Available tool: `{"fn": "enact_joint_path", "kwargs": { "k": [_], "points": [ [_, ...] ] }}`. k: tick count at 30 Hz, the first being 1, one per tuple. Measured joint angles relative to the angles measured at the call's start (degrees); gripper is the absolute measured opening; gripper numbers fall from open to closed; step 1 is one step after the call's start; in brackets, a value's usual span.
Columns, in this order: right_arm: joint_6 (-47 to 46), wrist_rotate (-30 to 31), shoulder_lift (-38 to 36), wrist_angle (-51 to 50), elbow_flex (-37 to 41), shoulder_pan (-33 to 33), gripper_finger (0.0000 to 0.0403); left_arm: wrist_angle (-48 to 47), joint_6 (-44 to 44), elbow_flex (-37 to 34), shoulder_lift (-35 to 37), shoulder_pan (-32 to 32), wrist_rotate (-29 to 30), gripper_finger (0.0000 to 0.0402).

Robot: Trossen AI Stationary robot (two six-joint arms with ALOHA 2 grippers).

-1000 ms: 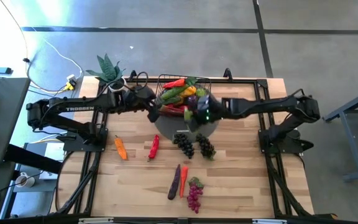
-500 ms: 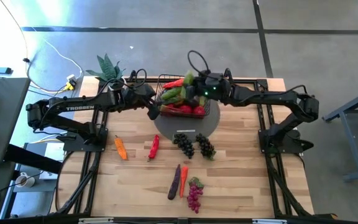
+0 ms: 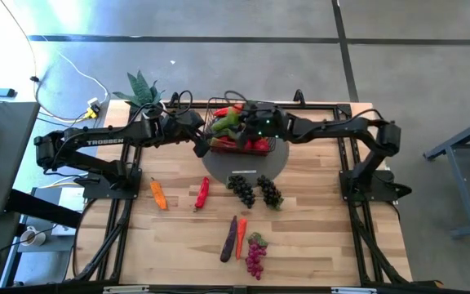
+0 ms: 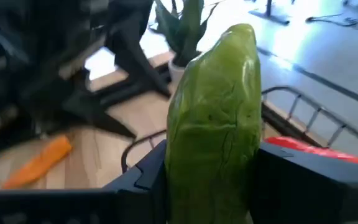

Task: Build produce basket
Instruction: Put the green cucumber into the wire basket, then put the red chilli pepper into the wire basket

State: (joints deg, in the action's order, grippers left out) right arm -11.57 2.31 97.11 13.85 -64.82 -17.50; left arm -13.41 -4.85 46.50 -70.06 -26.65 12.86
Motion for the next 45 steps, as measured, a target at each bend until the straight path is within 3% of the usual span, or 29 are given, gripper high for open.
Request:
{"fn": "enact_joint_path", "kwargs": {
  "k": [7, 22, 33, 42, 45],
  "points": [
    [1.7, -3.5, 3.2, -1.8, 0.0, -1.3, 0.013, 0.0, -0.8, 0.0, 0.0, 0.0, 0.4, 0.0236],
    [6.4, 0.5, 5.5, -2.5, 0.0, -1.5, 0.0138, 0.0, -0.9, 0.0, 0.0, 0.0, 0.9, 0.0236],
    [0.0, 0.5, 5.5, -5.2, -2.6, -1.6, 0.0241, 0.0, -0.9, 0.0, 0.0, 0.0, 1.3, 0.0236],
    [-0.2, 0.5, 5.4, -23.9, -13.4, -1.6, 0.0245, 0.0, -0.9, 0.0, 0.0, 0.0, 1.2, 0.0236],
    [-1.2, 0.5, 5.4, -29.9, -16.7, -1.6, 0.0245, 0.0, -0.5, 0.0, 0.0, 0.0, -1.5, 0.0236]
  ]
}}
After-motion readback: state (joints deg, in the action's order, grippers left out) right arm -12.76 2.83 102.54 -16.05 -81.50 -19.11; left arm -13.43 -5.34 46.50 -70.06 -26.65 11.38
